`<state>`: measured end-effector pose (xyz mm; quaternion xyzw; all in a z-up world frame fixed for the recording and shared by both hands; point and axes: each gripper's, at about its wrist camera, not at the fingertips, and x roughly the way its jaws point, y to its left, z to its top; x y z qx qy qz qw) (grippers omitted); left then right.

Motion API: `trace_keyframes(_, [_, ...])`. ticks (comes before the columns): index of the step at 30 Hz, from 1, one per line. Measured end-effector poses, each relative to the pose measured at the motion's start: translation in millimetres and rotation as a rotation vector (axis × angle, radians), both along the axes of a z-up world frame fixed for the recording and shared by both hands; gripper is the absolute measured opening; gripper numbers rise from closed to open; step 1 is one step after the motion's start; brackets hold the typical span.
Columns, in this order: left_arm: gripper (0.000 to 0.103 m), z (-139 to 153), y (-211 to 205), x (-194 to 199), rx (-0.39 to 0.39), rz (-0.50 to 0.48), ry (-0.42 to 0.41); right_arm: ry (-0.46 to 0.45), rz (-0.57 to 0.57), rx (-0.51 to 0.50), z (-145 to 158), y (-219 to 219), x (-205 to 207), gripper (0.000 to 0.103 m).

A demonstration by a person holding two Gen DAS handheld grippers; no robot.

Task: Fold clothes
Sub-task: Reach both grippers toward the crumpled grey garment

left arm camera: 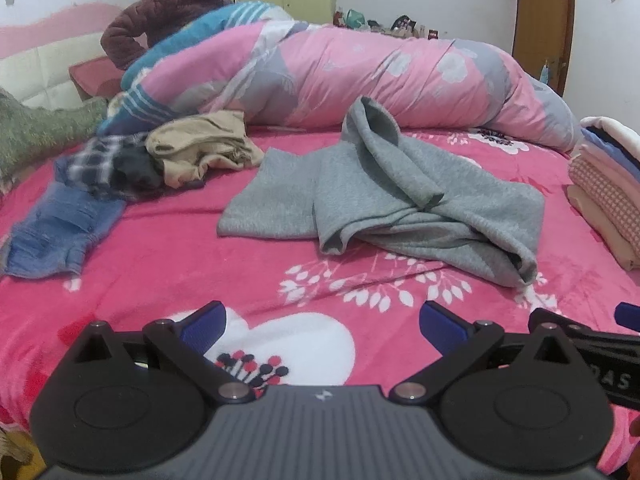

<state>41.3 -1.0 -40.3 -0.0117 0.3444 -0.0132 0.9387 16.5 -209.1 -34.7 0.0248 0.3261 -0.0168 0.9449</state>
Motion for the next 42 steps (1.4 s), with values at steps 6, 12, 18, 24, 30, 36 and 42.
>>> trace_keyframes(6, [0.103,-22.4,25.7,28.2,-0.111,-0.005,-0.013,-0.124,0.098,-0.075,-13.1,-11.6,13.7,0.102])
trace_keyframes(12, [0.103,-31.8,47.0,75.6,-0.100,0.027,-0.093,-0.241,0.202,-0.038,3.2,-16.9,79.2,0.102])
trace_keyframes(18, [0.086,-41.2,50.5,129.7,-0.121,-0.039,-0.161,-0.212,0.383,0.050,10.0,16.4,193.2,0.102])
trace_keyframes(24, [0.072,-64.4,23.4,185.1,-0.038,-0.141,-0.108,-0.070,0.511,0.044,-19.9,71.5,291.8,0.097])
trace_keyframes(30, [0.012,-74.5,9.1,190.8,-0.036,-0.181,-0.093,-0.043,0.474,0.173,-33.9,62.5,307.0,0.008])
trace_keyframes(36, [0.006,-39.4,-17.0,128.1,-0.098,-0.348,-0.177,-0.146,0.471,0.443,-1.5,-8.7,234.4,0.006])
trace_keyframes(42, [0.006,10.2,-86.0,33.6,-0.270,-0.713,-0.272,-0.451,0.429,0.675,38.4,-106.0,91.9,0.006])
